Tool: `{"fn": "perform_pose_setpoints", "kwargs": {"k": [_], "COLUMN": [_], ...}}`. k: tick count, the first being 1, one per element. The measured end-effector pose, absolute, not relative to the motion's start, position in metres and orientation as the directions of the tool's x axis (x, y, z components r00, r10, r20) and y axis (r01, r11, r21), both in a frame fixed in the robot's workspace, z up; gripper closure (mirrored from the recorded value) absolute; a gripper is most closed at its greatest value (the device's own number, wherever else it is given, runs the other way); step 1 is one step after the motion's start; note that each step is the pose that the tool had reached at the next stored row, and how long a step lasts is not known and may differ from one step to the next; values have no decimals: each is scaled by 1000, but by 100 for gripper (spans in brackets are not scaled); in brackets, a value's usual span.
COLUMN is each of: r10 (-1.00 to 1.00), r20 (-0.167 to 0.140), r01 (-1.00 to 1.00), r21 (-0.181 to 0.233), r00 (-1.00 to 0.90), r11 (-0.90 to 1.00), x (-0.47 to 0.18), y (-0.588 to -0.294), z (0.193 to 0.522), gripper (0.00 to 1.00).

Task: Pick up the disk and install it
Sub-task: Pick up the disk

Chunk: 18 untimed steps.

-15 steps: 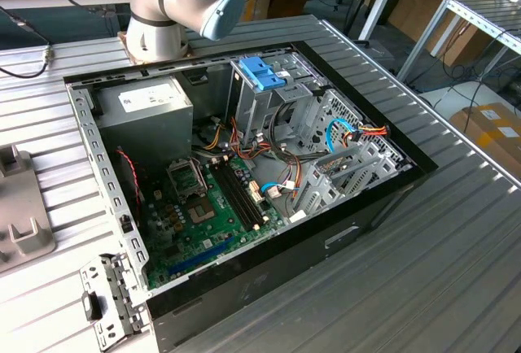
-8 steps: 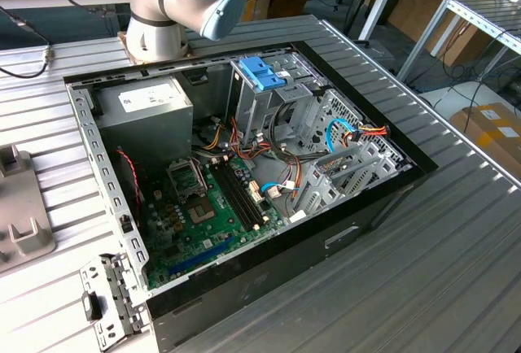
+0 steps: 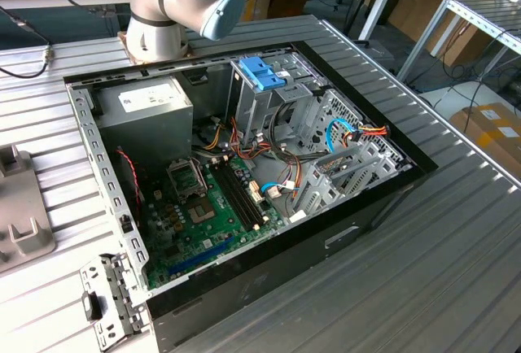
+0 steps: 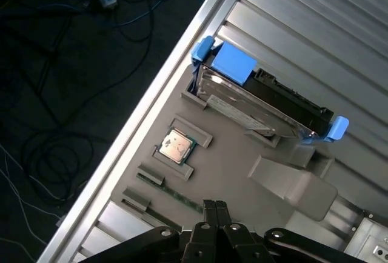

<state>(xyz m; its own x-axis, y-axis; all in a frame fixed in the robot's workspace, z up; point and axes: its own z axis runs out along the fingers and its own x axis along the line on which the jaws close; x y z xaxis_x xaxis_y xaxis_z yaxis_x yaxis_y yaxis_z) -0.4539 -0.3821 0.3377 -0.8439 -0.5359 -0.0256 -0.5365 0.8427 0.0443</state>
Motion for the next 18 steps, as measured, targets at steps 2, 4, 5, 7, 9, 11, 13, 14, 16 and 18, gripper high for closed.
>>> {"fn": "perform_pose_setpoints", "kwargs": {"k": [2,4,5,7,9,11,13,14,16,18], "r10": [-546,-556,-561,-571,-581,-591,-604,-610,-621,-635], "r20": [-26,-26,-26,-26,-26,-26,-26,-26,-26,-26], "r01": [-547,-556,-562,-571,-582,-591,-604,-610,-622,-635], "r21": [44,44,44,44,44,44,44,44,44,44], "r00": [-837,-831,-827,-821,-813,-806,-797,-792,-783,-772], "r11": [836,830,826,819,812,805,795,791,782,771], "x": [-454,-454,-454,-454,-454,-454,-454,-454,-454,-454], "y": [-382,-382,-382,-382,-382,-382,-382,-382,-382,-382], "z": [338,338,338,338,338,338,338,338,338,338], "gripper": [90,90,90,90,90,90,90,90,90,90]}}
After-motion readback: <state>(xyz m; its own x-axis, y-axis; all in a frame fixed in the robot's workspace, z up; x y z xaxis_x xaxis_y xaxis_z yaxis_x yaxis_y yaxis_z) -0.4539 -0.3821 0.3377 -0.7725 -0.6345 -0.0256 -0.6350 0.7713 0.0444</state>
